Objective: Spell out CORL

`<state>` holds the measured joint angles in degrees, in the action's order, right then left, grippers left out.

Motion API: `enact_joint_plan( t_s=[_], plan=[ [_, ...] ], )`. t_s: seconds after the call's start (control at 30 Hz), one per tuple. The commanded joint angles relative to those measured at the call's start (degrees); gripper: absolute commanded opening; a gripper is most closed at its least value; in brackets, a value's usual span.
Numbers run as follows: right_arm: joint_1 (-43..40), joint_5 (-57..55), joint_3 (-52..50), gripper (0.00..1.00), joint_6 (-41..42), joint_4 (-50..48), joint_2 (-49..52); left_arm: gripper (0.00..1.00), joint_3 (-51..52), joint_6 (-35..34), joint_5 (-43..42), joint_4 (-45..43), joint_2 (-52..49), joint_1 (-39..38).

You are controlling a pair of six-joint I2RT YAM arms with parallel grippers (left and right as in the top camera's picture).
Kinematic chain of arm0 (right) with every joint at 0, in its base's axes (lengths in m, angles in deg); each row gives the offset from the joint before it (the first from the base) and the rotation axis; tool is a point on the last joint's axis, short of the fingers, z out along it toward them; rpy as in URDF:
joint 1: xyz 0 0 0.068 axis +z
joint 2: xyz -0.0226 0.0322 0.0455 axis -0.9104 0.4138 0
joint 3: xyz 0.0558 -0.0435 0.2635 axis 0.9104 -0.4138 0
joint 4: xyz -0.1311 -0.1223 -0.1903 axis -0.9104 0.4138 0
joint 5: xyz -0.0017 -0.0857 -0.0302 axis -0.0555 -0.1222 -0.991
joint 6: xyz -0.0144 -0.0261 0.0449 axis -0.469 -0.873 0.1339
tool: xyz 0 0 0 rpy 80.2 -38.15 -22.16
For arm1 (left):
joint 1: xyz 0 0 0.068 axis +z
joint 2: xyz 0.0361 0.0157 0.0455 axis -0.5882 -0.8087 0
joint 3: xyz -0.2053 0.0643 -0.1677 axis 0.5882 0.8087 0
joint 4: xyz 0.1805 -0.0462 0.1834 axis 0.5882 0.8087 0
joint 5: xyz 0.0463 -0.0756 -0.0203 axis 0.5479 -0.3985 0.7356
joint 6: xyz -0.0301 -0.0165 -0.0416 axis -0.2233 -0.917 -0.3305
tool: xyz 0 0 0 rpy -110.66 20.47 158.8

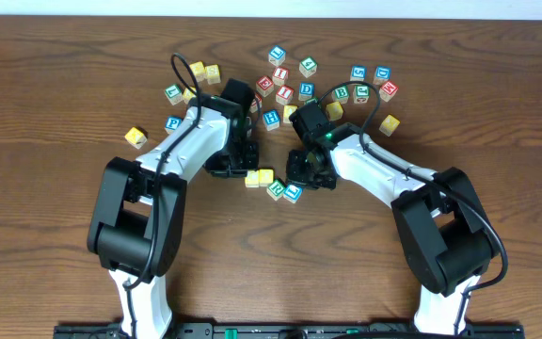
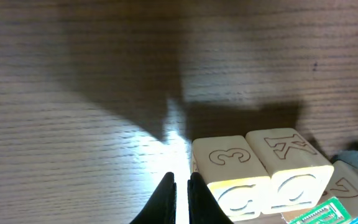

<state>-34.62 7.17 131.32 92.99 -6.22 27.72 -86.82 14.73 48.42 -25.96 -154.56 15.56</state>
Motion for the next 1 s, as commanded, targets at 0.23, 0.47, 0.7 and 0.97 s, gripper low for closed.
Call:
enact_joint_plan(
  t_s=[0.23,0.47,0.7,0.97],
  plan=[
    [-2.58,-0.13,0.59,0.01,-0.17,-0.37,-0.68,0.08,-0.24,1.05,0.59,0.52,-0.02,2.01],
    [-3.10,-0.02,3.48,0.01,-8.74,-0.52,-4.92,0.08,-1.92,2.32,9.20,0.74,5.18,5.03],
    [1.42,4.22,4.02,0.01,-18.93,0.39,-7.52,0.09,-3.58,2.25,10.56,-1.36,14.84,12.74],
    [7.48,3.96,3.96,0.01,-19.04,6.25,-6.12,0.09,-3.56,2.25,10.51,-1.64,16.63,21.20]
  ],
)
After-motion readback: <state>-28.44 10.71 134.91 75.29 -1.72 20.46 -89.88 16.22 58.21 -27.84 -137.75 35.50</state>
